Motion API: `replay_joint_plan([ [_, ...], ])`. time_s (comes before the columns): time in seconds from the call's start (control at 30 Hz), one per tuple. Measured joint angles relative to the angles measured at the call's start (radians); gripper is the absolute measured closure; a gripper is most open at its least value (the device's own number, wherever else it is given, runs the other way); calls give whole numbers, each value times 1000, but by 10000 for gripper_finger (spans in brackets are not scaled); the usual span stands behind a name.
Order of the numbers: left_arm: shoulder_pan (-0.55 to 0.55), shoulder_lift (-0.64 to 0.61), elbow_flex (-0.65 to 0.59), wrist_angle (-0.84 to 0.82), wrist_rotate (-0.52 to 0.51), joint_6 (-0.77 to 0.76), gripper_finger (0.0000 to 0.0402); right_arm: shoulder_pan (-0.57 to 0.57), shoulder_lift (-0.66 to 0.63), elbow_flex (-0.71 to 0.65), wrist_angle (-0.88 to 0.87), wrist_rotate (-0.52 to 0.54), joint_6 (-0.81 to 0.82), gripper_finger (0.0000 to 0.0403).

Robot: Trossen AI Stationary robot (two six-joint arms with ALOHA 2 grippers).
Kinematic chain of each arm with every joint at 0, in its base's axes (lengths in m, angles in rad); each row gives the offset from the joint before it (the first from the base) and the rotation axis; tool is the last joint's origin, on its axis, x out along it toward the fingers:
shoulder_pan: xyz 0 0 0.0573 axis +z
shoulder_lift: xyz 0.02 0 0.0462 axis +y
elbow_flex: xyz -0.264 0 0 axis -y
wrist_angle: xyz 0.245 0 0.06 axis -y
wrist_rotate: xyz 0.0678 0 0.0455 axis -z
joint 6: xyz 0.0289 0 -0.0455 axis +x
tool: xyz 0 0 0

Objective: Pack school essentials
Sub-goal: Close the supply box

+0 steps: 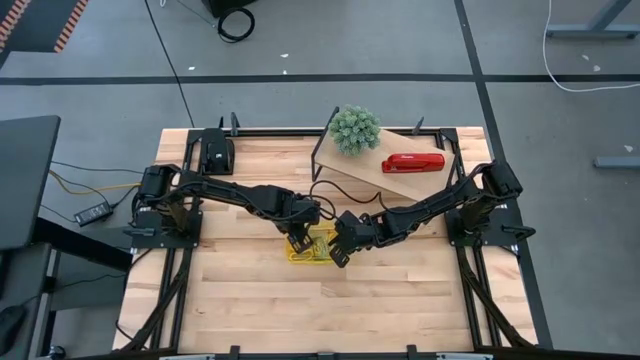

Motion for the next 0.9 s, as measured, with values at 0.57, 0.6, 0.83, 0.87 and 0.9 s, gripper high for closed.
replay_joint_plan([
  [0.57, -47, -109, 2, -61, 69, -4, 230, 0, 0, 0, 0, 10, -12, 397],
  [0.6, -49, -102, 2, -59, 66, -2, 230, 0, 0, 0, 0, 11, -14, 397],
  [0.83, -48, -37, 2, -56, 54, 9, 230, 0, 0, 0, -2, 14, -19, 397],
  [0.87, -48, -30, 2, -56, 54, 9, 230, 0, 0, 0, -1, 14, -19, 397],
  [0.9, -48, -25, 2, -55, 54, 13, 230, 0, 0, 0, -1, 14, -19, 397],
])
